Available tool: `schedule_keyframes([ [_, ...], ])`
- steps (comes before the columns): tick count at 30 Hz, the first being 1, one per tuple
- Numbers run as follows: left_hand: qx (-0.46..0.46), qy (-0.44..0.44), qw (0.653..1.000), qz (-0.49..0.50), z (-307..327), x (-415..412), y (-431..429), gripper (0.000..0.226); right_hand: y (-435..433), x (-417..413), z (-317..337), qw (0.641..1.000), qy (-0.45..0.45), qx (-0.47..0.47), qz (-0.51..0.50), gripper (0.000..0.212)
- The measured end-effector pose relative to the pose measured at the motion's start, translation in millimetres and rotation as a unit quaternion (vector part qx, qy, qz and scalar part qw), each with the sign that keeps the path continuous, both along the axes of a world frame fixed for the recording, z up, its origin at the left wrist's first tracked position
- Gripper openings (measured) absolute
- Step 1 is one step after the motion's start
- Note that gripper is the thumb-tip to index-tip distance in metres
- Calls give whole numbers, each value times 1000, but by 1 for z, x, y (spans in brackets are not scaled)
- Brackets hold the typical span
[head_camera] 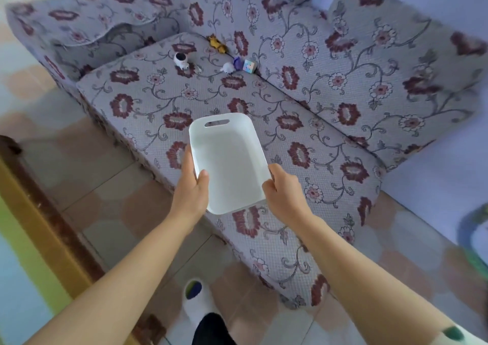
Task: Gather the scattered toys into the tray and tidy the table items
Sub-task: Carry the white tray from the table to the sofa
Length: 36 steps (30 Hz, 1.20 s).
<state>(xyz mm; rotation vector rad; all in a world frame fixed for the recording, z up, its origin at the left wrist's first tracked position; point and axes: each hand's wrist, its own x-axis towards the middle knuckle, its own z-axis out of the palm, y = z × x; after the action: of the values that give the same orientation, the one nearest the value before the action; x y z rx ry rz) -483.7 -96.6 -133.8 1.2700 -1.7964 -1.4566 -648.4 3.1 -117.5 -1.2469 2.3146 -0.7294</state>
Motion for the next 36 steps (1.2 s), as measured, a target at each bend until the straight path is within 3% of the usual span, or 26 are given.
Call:
schedule_keyframes([
  [6,10,-13,1000,21,10,-19,-69,61,-73,-23,16,1000,-11,5,8,15],
  [14,9,-2,1000,28,48,-36,-156,59,-163,-48,47,999,3,-2,44,9],
  [27,26,-7,998,52,46,-88,-282,55,-303,-104,40,998,-1,-3,66,11],
  [30,15,6,999,49,45,-103,-317,54,-339,-118,42,998,13,-14,68,21],
  [36,34,1,998,54,37,-110,-391,55,-412,-127,42,997,24,1,67,14],
])
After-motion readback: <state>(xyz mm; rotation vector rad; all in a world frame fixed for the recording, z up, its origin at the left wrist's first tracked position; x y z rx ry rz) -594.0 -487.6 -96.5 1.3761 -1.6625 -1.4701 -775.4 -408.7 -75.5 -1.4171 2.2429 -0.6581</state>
